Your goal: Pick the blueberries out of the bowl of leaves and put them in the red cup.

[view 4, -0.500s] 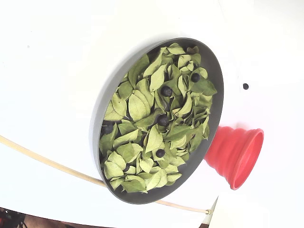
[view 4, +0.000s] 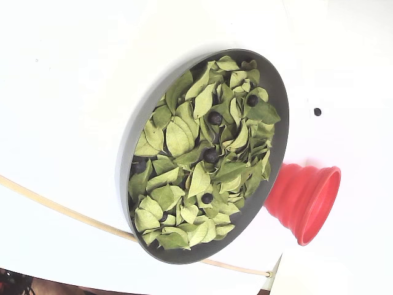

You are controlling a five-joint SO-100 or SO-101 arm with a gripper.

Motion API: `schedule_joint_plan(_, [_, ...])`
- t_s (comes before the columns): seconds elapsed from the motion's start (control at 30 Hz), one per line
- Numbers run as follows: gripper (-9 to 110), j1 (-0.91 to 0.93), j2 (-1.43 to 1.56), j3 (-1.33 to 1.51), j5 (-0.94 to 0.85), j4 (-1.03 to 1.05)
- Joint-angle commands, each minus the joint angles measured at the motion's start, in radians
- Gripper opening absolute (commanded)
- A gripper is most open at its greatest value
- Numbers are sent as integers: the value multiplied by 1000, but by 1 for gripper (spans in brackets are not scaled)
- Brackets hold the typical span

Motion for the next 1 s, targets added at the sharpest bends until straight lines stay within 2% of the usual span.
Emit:
schedule_joint_plan(0.0, [13,-6,-21,-31,-29,-17])
schedule_joint_plan(0.97, [16,-3,-213,-5,-321,-97])
